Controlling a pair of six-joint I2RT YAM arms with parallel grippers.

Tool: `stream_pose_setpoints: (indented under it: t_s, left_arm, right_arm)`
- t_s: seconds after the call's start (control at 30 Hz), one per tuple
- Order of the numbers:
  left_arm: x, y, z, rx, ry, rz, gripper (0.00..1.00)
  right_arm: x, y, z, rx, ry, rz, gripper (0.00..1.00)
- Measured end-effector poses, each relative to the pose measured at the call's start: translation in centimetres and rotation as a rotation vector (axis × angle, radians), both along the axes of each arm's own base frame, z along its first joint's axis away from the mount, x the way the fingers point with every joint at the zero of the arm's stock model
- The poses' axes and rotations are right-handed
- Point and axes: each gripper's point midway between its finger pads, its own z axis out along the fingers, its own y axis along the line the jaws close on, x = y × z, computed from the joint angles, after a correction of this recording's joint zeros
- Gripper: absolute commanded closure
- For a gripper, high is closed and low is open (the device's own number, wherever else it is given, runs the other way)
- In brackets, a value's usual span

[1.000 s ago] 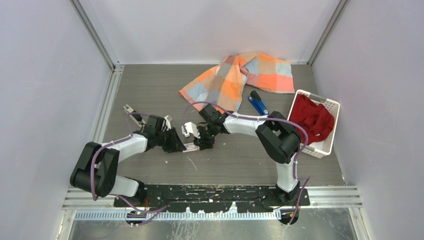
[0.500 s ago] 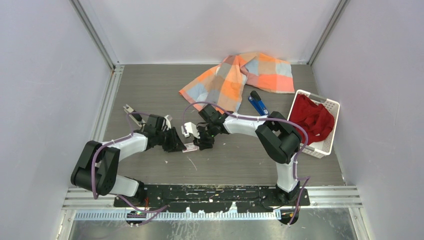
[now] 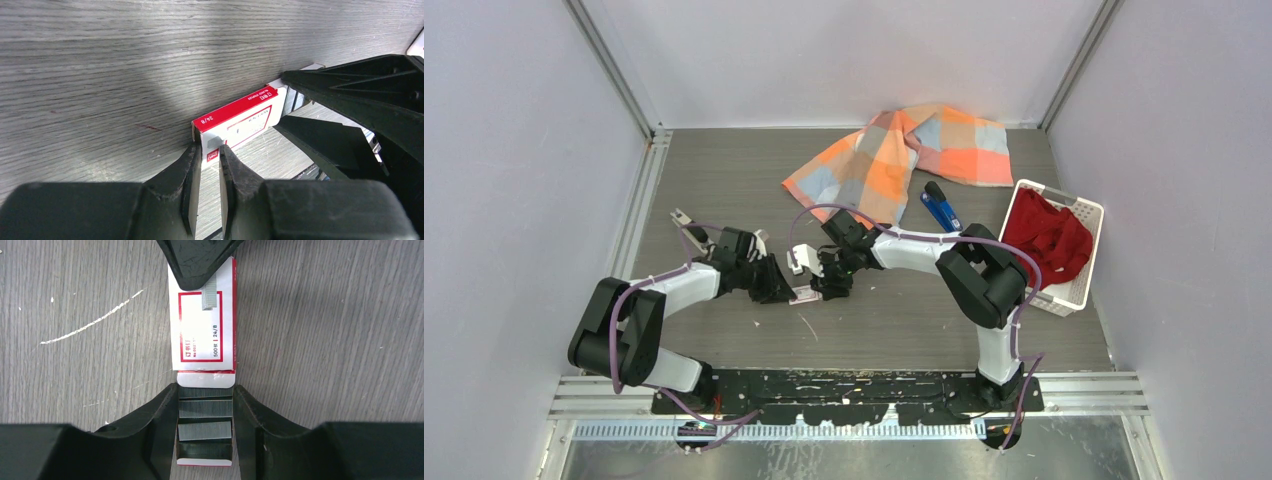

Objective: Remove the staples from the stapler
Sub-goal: Close the staple box at the center of the board.

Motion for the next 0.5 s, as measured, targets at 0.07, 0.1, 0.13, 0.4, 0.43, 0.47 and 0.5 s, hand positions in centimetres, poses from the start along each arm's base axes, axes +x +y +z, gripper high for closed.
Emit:
stream_pose_setpoints:
  t_s: [0.07, 0.1, 0.13, 0.4, 0.43, 0.47, 0.5]
  left_arm:
    - [0.00, 0.04, 0.01, 0.004, 0.002, 0.001, 0.79]
    - [-0.02, 0.07, 0.02, 0.006, 0.004, 0.001, 0.79]
    - [-0.03, 0.10, 0.00, 0.008, 0.005, 0.001, 0.80]
    - [-0.15, 0.35, -0.06, 0.015, 0.016, 0.003, 0.80]
    - [-0.19, 0.37, -0.08, 0.015, 0.018, 0.002, 0.80]
    - [-0.18, 0.38, -0.07, 0.015, 0.018, 0.003, 0.80]
    - [-0.18, 0.38, -0.07, 0.016, 0.017, 0.002, 0.80]
  right_arm:
    - [0.07, -0.05, 0.02, -0.001, -0.001, -0.008, 0.64]
    - [0.12, -0.06, 0.02, -0.001, -0.003, -0.010, 0.64]
    - [0.21, -0.14, 0.02, -0.001, -0.005, -0.013, 0.64]
    - [0.56, -0.18, 0.05, -0.001, -0.014, -0.022, 0.64]
    - [0.61, -0.18, 0.06, -0.001, -0.016, -0.023, 0.64]
    - [0.65, -0.17, 0.07, 0.000, -0.017, -0.024, 0.64]
    - [0.70, -0.17, 0.07, 0.000, -0.018, -0.025, 0.64]
